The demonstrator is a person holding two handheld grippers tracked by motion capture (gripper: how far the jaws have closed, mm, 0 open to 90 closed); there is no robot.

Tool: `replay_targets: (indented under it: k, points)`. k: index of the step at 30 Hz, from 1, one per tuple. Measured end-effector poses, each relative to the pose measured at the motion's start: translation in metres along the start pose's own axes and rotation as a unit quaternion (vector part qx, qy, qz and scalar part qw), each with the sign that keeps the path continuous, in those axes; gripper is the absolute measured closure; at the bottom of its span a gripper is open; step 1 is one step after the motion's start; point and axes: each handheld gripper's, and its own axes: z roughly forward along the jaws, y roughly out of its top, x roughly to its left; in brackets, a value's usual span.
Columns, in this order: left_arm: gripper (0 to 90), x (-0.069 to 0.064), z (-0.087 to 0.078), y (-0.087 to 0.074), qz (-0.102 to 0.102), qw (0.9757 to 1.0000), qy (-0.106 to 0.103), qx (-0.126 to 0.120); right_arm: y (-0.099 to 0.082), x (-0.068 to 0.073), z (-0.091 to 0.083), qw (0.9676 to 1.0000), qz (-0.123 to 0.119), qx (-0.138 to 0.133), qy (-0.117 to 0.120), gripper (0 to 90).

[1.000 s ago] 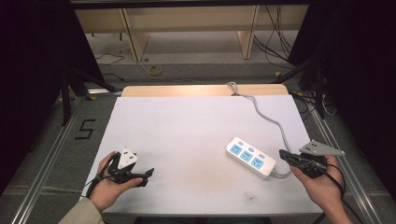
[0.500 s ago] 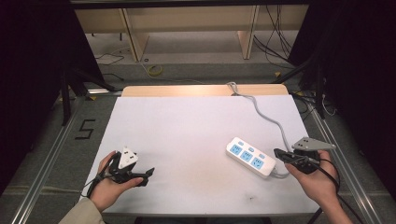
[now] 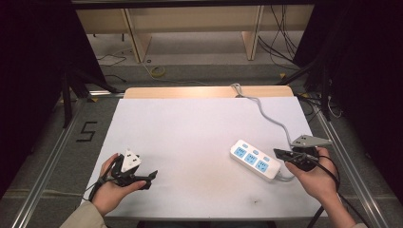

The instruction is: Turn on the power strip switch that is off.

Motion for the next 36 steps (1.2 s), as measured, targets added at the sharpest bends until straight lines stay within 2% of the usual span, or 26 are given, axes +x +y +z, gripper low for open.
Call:
replay_targets:
  k: [20,36]
  points:
    - [15.4,-0.002,0.001,0.001,0.004,1.0,0.001,-0.003,0.018,0.004,0.02,0.9992,-0.016,0.034,0.015,90.0]
    - [15.4,-0.003,0.001,0.003,0.007,1.0,-0.001,-0.004,0.028,0.005,0.034,0.9972,-0.025,0.066,0.025,90.0]
